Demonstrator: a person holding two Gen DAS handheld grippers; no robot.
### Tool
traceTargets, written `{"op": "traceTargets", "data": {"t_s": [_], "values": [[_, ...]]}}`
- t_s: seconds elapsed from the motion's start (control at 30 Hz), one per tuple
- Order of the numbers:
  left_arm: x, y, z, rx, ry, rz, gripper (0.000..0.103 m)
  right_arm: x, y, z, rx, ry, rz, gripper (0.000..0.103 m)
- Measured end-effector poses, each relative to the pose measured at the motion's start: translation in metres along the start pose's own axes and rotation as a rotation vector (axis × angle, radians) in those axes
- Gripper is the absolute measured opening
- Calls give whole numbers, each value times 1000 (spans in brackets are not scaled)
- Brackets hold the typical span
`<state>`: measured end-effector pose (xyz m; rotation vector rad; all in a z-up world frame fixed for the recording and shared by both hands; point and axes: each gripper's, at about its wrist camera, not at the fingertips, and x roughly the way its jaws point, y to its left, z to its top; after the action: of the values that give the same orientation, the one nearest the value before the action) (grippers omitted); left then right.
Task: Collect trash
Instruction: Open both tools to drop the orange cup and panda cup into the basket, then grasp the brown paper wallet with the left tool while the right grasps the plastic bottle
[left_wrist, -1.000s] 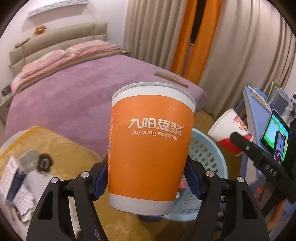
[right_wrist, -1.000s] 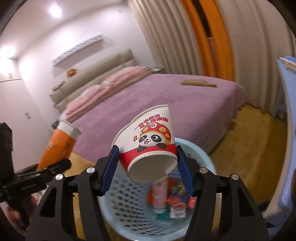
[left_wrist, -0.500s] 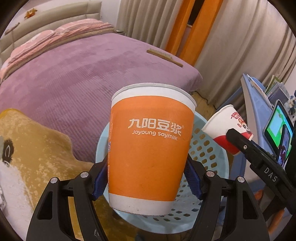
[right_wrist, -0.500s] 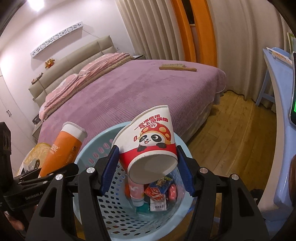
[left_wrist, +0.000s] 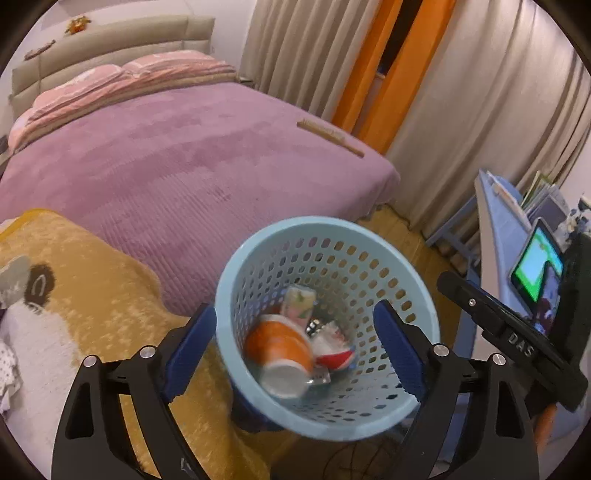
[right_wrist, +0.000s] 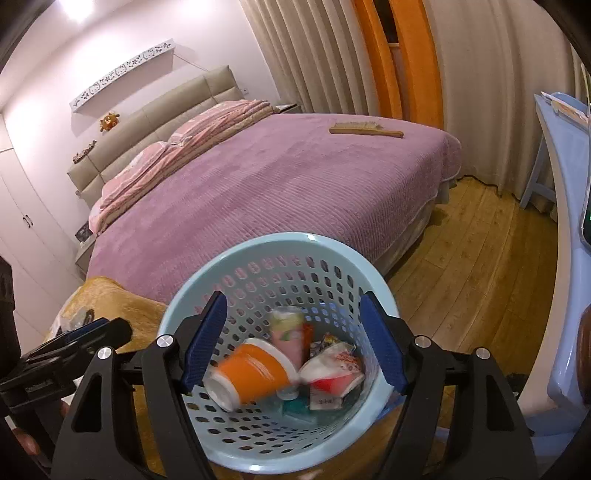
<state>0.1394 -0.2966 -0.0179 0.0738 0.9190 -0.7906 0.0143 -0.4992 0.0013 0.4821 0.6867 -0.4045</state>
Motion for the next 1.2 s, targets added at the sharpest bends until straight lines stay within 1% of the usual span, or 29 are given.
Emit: {"op": "traceTargets", "data": {"t_s": [0.13,0.27,0.4,0.5,0.53,0.63,0.67,0.77,0.8,0.9,1.07,1.2], "values": [[-29,0,-9,5,-40,-13,85,-21,23,-2,-50,-40,37,71],[-67,9,-19,10,-98,5,85,-42,58,-4,-114,-82,92,71],[-115,34,-27,-41,-170,32,85,-63,99,-10,-185,-121,152,71],[-148,55,-37,-76,-220,78,85,-69,131,-18,-235,-131,196,71],[-164,67,-43,-94,-243,109,85,-69,144,-22,-250,-125,218,71],[-197,94,-55,-140,-273,198,85,-65,178,-33,-290,-102,266,71],[-209,106,-60,-159,-282,241,85,-64,188,-36,-301,-94,275,71],[-242,137,-74,-207,-312,334,85,-55,224,-49,-347,-51,321,71],[-254,151,-81,-232,-320,380,85,-52,235,-53,-361,-35,335,71],[-279,184,-96,-294,-339,456,85,-41,266,-66,-396,10,376,71],[-298,240,-115,-405,-340,512,85,-24,312,-84,-476,60,398,71],[-295,274,-124,-441,-304,522,85,-12,339,-101,-539,96,407,71]]}}
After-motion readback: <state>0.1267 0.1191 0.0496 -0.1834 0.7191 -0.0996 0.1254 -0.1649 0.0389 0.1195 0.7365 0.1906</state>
